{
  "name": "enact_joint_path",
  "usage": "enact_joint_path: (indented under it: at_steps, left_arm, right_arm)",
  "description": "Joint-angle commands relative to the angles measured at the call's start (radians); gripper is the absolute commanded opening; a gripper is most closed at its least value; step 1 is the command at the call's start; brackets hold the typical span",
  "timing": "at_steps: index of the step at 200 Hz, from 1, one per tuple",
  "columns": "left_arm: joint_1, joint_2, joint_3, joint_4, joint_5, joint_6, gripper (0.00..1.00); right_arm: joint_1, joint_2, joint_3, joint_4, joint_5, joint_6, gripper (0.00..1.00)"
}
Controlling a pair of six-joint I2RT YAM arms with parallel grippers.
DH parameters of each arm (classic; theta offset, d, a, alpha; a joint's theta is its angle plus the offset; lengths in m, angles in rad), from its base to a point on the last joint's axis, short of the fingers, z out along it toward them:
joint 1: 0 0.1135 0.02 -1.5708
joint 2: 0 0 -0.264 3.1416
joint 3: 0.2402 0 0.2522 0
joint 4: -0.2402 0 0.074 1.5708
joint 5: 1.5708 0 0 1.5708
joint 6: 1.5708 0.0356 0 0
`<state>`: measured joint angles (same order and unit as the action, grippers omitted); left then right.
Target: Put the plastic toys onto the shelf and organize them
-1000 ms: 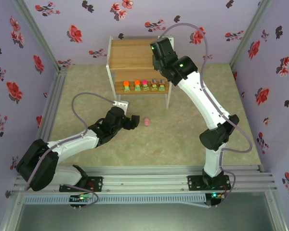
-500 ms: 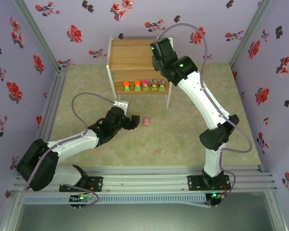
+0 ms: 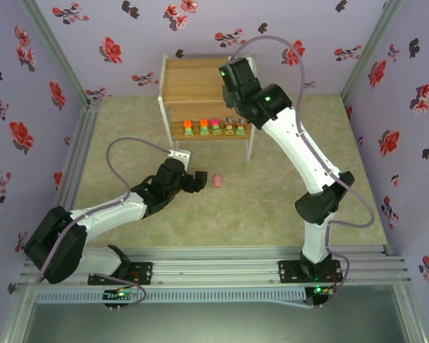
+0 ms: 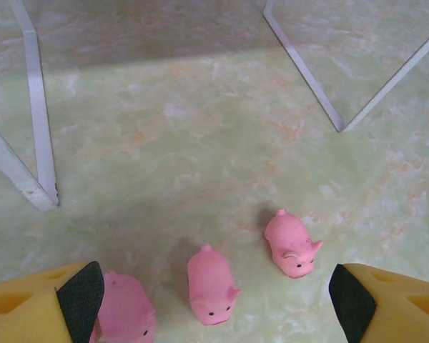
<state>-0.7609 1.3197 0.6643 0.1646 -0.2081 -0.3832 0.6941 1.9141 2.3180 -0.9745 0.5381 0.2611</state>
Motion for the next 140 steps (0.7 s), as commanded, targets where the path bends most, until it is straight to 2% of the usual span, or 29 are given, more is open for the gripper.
enact_joint_path:
  at_steps: [1,98,120,140]
  left_arm:
    - [0.008,-0.013,-0.005,0.015,0.007,0.014,0.86]
    - [0.008,-0.021,-0.005,0.012,0.007,0.015,0.86]
    - [0.008,-0.019,-0.006,0.012,0.007,0.015,0.86]
    - [0.008,-0.020,-0.005,0.011,0.007,0.017,0.87]
  right_arm:
    - [0.007,0.026,0.057,-0.032,0.018,-0.018,0.00]
    - [-0.010,0.074,0.084,-0.052,0.037,-0.006,0.01]
    - [-0.015,0.079,0.084,-0.055,0.037,-0.005,0.08]
    - [-0.021,0.079,0.083,-0.054,0.034,-0.004,0.11]
